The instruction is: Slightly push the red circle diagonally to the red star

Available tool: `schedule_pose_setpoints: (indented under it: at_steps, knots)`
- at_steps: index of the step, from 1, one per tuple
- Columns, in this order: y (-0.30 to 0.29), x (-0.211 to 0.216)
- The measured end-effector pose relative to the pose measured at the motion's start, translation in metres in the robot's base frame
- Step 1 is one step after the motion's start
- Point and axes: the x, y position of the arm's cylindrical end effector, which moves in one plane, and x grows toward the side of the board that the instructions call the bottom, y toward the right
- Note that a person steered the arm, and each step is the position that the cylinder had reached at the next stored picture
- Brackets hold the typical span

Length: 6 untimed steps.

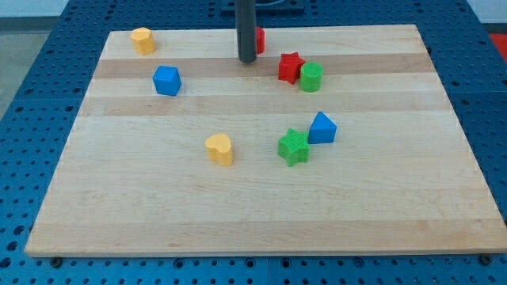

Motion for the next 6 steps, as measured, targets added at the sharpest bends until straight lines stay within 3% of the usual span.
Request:
schedule_pose_setpoints:
  at_steps: [3, 6]
  knots:
    - [-0.03, -0.043]
    - [0.005, -0.044]
